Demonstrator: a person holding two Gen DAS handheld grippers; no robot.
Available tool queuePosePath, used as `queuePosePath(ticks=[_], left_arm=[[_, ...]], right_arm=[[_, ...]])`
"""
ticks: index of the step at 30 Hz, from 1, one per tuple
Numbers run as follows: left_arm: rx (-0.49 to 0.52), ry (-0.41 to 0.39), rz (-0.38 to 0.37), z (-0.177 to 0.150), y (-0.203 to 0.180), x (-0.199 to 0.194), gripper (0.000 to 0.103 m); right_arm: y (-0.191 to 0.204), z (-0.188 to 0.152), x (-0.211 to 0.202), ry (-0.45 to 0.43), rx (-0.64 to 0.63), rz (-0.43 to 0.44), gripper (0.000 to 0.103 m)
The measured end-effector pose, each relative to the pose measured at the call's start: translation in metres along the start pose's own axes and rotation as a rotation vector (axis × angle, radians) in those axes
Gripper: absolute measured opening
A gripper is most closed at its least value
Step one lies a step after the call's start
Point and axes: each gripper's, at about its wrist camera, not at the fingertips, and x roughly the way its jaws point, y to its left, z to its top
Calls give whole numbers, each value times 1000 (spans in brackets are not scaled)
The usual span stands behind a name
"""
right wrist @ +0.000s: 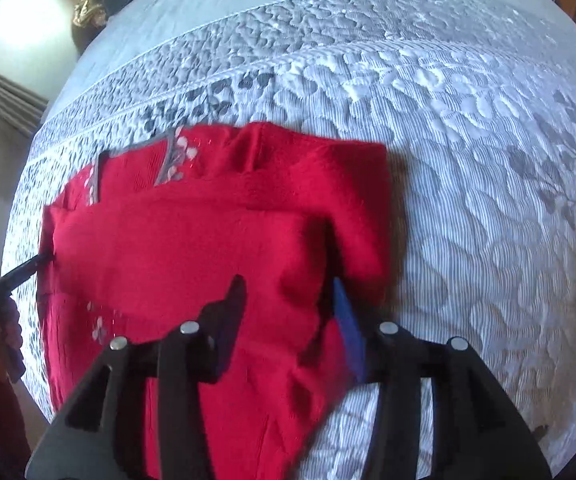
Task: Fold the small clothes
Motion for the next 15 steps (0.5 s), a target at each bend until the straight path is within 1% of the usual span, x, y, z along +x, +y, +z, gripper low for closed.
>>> queuePosePath(ticks=[1,2,3,4,5,6,8,10,12,13,14,15], left_arm=[[-7,12,-17,-7,1,-1,51],[-9,21,-24,-12,0,0,50],[-4,26,-16,-17,-1,2,49],[7,21,5,-21,-3,5,46],[12,16,24,-23,-4,6,41],[4,13,30,-24,-4,6,39],[-8,18,26,-22,-1,11,39],[-19,26,19,-22,1,14,39],[1,31,24,-22,0,8,41],[0,37,16,-24,0,4,43],[-11,49,1,-29,3,-2,44],[-19,57,-12,-35,6,-7,49]], right_arm=[[-1,-3,1,11,1,15,42],[-2,-7,3,24,6,33,32],[-4,-10,6,41,9,38,25],[-1,-11,10,48,6,22,12],[-1,-13,12,51,6,8,11],[-4,-15,13,53,25,23,10],[-10,-18,17,55,61,26,6],[-9,-20,22,55,56,9,6],[-7,-22,17,36,55,5,8],[-8,-26,12,27,58,12,14],[-8,-31,6,22,62,11,22],[-9,-41,-3,13,55,20,27]])
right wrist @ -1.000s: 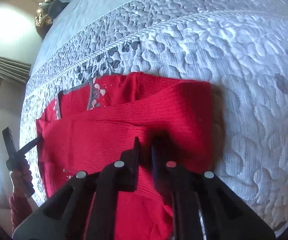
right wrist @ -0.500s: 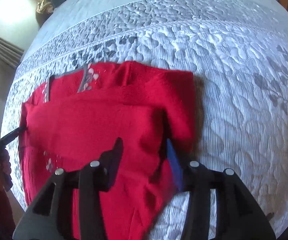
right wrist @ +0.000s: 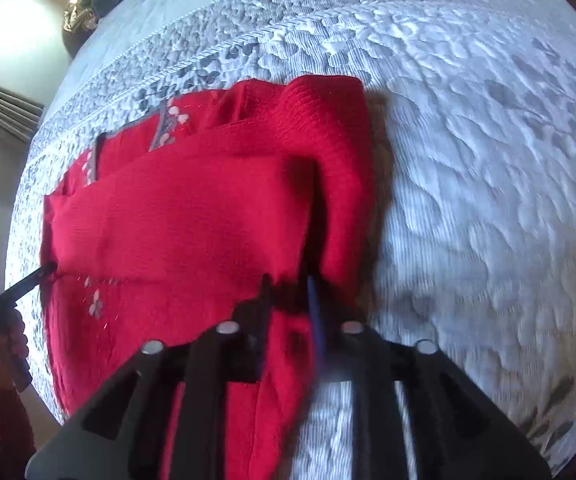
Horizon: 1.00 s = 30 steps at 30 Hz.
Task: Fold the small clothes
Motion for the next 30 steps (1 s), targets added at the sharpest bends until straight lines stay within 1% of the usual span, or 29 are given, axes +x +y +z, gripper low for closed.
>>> queuePosePath(ticks=[1,2,3,4,5,8,9,10,11,12,13,17,18,21,23,24,27,29,30], left_arm=[[-6,10,-16,-11,4,-6,52],[-4,23,-24,-26,8,-12,54],[8,28,-21,-42,10,-18,54],[22,32,-18,-57,11,-23,55],[40,31,-11,-74,12,-29,55],[82,34,-11,-132,13,-48,59],[89,33,-9,-147,14,-54,61],[96,34,-8,-164,13,-60,64],[103,33,-4,-181,12,-65,64],[112,23,5,-191,11,-69,65],[130,22,24,-206,7,-74,65],[150,54,-5,-243,-2,-84,65],[153,58,-15,-250,-3,-87,65],[132,69,-39,-266,-2,-91,63],[117,72,-57,-273,1,-93,59],[114,72,-63,-276,2,-94,55],[99,68,-78,-286,8,-99,49],[91,67,-83,-292,12,-102,46],[87,67,-85,-294,15,-103,43]], right_arm=[[-1,-11,-8,-10,-13,10,37],[3,-29,-16,-4,-35,14,47],[6,-44,-20,9,-54,14,49],[9,-61,-22,24,-76,14,49],[14,-87,-24,51,-105,18,49],[15,-142,-31,82,-115,48,50],[14,-164,-34,85,-107,53,50],[14,-179,-38,78,-100,50,51],[13,-193,-43,73,-93,51,51],[13,-211,-49,69,-82,51,51],[13,-222,-52,65,-79,47,51],[24,-258,-61,83,-109,10,51],[29,-270,-63,95,-124,15,52],[32,-292,-64,117,-127,47,52],[37,-303,-62,119,-123,56,52],[36,-311,-62,121,-116,66,52],[38,-327,-64,118,-119,84,52],[43,-331,-63,115,-123,87,52],[41,-334,-64,115,-118,97,52]])
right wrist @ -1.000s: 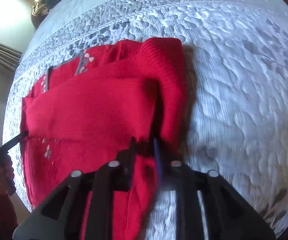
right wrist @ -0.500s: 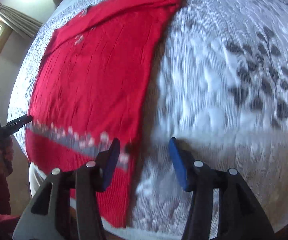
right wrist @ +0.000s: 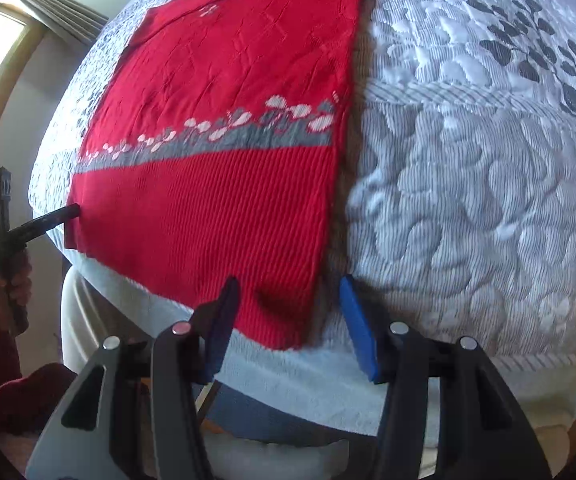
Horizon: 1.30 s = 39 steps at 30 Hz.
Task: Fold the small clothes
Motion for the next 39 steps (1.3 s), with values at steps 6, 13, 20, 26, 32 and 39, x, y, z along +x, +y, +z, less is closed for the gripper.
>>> queuePosePath(ticks=[6,13,20,26,32,39], left_arm=[[-64,9,-66,-22,20,-4,8],[-140,-24,-137,-28,36,-25,7],[-167,-63,-196,12,45,-51,7],[-195,-90,-211,77,45,-47,7],[-235,-61,-149,141,44,-3,16],[-224,-124,-38,170,51,-3,41]], right_arm=[[-1,-7,2,-7,9,36,31],[-12,-10,-11,-18,50,186,6],[-7,25,-47,-79,35,266,6],[-12,92,-63,-128,50,263,6],[-37,161,-39,-105,143,207,14],[-50,189,-34,-128,125,95,26]])
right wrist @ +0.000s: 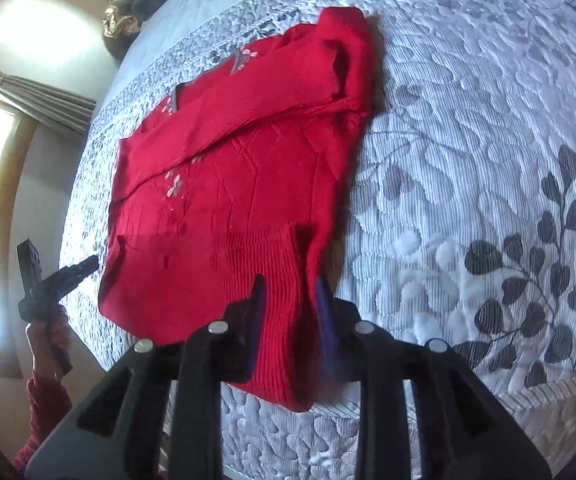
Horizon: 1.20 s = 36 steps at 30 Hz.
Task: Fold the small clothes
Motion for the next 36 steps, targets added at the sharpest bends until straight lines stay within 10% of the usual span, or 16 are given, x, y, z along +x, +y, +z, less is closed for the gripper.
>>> queuePosePath(ticks=[12,21,24,36], left_arm=[[340,13,4,1,-49,13,43],[596,20,165,-16,-83,40,43],[576,45,214,-11,-82,54,10],[343,36,8,13,-46,44,8]], right_arm=[[8,10,12,31,-93,27,34],[-3,11,18,48,-62,28,37],[0,13,20,53,-68,38,39],[10,26,36,89,-130,24,45]])
